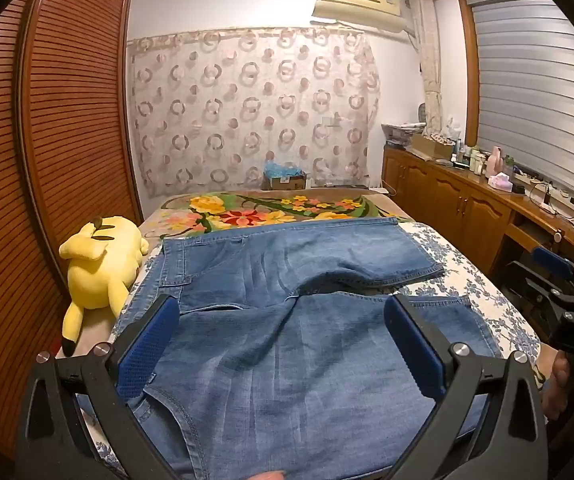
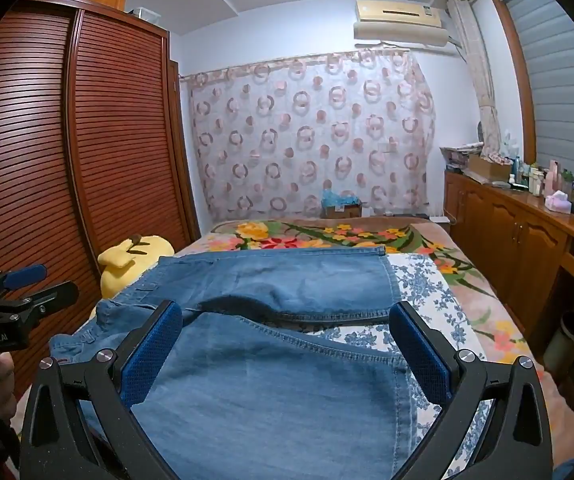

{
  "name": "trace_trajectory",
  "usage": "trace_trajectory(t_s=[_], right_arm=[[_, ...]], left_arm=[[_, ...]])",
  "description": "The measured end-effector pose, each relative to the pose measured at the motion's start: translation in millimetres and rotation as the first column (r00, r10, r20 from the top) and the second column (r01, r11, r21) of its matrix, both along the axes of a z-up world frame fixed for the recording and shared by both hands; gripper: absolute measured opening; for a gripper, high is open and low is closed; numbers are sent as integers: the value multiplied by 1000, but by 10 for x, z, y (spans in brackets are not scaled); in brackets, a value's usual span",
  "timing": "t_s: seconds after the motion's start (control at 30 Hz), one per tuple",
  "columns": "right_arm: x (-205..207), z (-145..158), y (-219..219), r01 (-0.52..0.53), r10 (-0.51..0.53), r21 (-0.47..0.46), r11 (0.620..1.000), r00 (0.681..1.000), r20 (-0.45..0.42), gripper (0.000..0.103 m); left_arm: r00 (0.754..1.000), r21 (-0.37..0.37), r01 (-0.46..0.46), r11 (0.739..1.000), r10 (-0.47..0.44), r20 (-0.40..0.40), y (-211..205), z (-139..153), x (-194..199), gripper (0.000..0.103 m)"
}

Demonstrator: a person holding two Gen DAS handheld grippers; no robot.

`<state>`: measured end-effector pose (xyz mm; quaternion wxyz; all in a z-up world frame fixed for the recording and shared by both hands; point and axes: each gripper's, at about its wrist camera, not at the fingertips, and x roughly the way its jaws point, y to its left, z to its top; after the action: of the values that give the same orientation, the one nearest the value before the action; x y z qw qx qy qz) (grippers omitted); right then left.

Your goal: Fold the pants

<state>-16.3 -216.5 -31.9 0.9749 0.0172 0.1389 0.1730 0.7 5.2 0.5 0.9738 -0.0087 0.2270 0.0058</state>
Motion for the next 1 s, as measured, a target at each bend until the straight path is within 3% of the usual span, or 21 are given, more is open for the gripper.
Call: trace_trajectory(t_s=[1.0], right_arm=[[4,15,-12,1,-1,4,1000,1000,2,103]], left_arm=[[1000,8,-1,1000,1,4,42,-26,-41,103]])
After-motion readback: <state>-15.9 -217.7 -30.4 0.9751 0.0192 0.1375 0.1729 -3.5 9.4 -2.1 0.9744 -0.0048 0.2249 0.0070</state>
